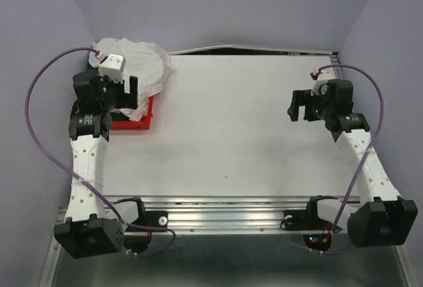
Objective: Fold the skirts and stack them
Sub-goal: Grab the skirt from the pile
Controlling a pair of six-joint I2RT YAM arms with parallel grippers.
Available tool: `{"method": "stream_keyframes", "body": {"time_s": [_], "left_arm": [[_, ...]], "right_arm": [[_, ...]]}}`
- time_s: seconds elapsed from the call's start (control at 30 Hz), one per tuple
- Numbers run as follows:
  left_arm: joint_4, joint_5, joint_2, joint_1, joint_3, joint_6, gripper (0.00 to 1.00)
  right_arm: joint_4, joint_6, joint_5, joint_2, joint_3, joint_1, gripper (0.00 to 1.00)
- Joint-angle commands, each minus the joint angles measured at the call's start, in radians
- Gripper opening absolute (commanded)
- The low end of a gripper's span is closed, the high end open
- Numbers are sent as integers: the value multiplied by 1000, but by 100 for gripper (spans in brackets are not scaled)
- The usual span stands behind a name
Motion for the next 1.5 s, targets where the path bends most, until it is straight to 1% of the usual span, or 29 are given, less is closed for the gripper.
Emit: {"method": "stream_keyframes", "body": {"time_s": [0.0, 0.07, 0.13, 0.2, 0.23, 0.3, 0.33, 0.37, 0.43, 0.47, 0.5, 0.53, 0.6, 0.67, 0.73, 0.83, 1.07, 1.13, 1.17, 1.3, 1.37, 1.4, 1.47], "left_arm": [[6, -52, 59, -1, 87, 83, 98], [-28, -65, 128, -3, 126, 106, 98], [-28, -98, 165, -14, 169, 134, 99], [-28, -120, 206, -53, 210, 164, 99], [-13, -175, 235, -73, 221, 184, 99], [3, -235, 274, -112, 270, 203, 99], [6, -323, 327, -170, 293, 220, 99], [3, -356, 362, -188, 320, 226, 99], [-16, -422, 433, -222, 424, 226, 99], [-41, -433, 508, -244, 464, 221, 99], [-46, -441, 542, -251, 500, 208, 99], [-49, -463, 668, -262, 647, 183, 99], [-54, -470, 734, -264, 676, 178, 98], [-83, -464, 835, -265, 777, 162, 98], [-95, -465, 889, -267, 849, 142, 97], [-80, -467, 978, -274, 884, 135, 96], [-34, -480, 1074, -285, 900, 126, 97], [-19, -503, 1093, -287, 905, 125, 97], [-11, -516, 1125, -288, 919, 126, 96], [-11, -513, 1162, -288, 954, 123, 96], [-3, -526, 1176, -290, 965, 123, 92], [6, -531, 1186, -291, 969, 123, 88], [12, -551, 1194, -291, 985, 126, 73]], "right_arm": [[16, -3, -9, -2, 45, -9, 100], [16, -9, -13, 4, 41, -9, 100], [17, -13, -12, 8, 34, -9, 100], [20, -15, -6, 13, 27, -9, 100], [22, -20, -2, 16, 25, -9, 100], [22, -18, -1, 31, 28, -9, 100], [20, -18, 1, 38, 33, -9, 100], [20, -17, 2, 45, 36, -9, 100], [20, -13, -1, 67, 42, -9, 100], [20, -12, -4, 71, 50, -9, 100], [22, -13, -7, 77, 51, -9, 100], [20, -15, -15, 96, 56, -9, 100], [20, -15, -16, 105, 57, -9, 100], [20, -18, -18, 116, 59, -9, 100], [22, -20, -19, 119, 57, -9, 100], [22, -21, -19, 125, 54, -9, 100], [25, -21, -29, 145, 54, -9, 100], [25, -20, -30, 148, 54, -9, 100], [24, -20, -32, 150, 54, -9, 100], [24, -20, -27, 153, 56, -9, 100], [24, -20, -25, 153, 56, -9, 100], [22, -20, -24, 154, 57, -9, 100], [22, -20, -21, 156, 59, -9, 100]]}}
